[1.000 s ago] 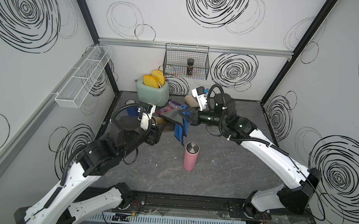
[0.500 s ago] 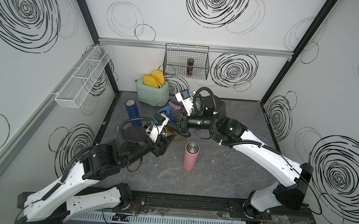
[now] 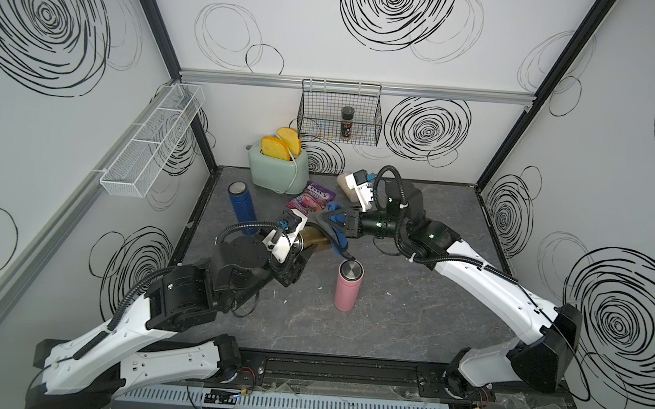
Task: Wipe the surface of the thermos
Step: Wipe the dirt from the surface of the thermos.
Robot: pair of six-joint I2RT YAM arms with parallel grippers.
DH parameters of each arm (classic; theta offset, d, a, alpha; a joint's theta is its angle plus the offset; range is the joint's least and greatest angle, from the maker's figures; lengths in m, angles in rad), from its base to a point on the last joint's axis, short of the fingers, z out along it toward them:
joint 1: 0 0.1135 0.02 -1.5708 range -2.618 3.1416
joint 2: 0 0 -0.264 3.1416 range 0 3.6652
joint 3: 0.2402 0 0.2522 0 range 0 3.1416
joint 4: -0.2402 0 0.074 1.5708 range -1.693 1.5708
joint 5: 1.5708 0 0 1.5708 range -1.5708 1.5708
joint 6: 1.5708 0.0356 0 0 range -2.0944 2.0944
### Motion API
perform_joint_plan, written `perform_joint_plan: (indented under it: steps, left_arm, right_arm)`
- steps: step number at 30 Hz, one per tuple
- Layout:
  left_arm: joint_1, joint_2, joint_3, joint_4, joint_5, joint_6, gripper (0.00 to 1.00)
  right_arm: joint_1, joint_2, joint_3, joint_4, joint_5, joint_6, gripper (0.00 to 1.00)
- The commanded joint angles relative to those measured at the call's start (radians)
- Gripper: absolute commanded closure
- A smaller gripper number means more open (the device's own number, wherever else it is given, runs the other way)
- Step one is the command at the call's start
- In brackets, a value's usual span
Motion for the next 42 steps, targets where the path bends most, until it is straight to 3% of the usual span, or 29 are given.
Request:
perform_joint_plan:
  steps: [1,5,11,14,17,22,27,32,35,39,42]
  left_arm:
    - [-0.011,-0.010,0.039,0.121,-0.057,0.007,1.00]
    - [-0.015,-0.018,0.047,0.110,-0.071,0.003,1.00]
    - [-0.016,-0.027,0.061,0.104,-0.057,-0.010,1.00]
    - [-0.016,-0.024,0.068,0.098,-0.045,-0.020,1.00]
    - [-0.015,-0.007,0.080,0.092,-0.029,-0.037,1.00]
    - [0.027,0.066,0.125,0.031,0.090,-0.080,1.00]
    - [0.138,0.119,0.150,-0.016,0.275,-0.137,1.00]
    - [0.351,0.155,0.231,-0.060,0.537,-0.179,1.00]
    - [0.458,0.179,0.302,-0.096,0.638,-0.193,1.00]
    - [0.579,0.216,0.369,-0.144,0.769,-0.215,1.00]
    - [0.657,0.241,0.390,-0.177,0.870,-0.238,1.00]
  right_arm:
    - [0.094,-0.046,0.083,0.032,-0.010,-0.011,1.00]
    - [0.093,-0.082,0.041,0.093,-0.007,0.015,1.00]
    - [-0.080,-0.136,-0.173,0.161,-0.069,0.132,1.00]
    - [-0.112,-0.173,-0.225,0.194,-0.086,0.159,1.00]
    - [-0.080,-0.190,-0.191,0.165,-0.049,0.135,1.00]
    - [0.101,-0.189,-0.033,0.090,0.094,0.026,1.00]
    - [0.151,-0.188,-0.025,0.083,0.158,-0.007,1.00]
    - [0.089,-0.202,-0.190,0.087,0.231,0.017,1.00]
    - [0.081,-0.205,-0.244,0.085,0.279,0.017,1.00]
    - [0.106,-0.197,-0.209,0.085,0.317,-0.002,1.00]
    - [0.167,-0.163,-0.095,0.050,0.367,-0.067,1.00]
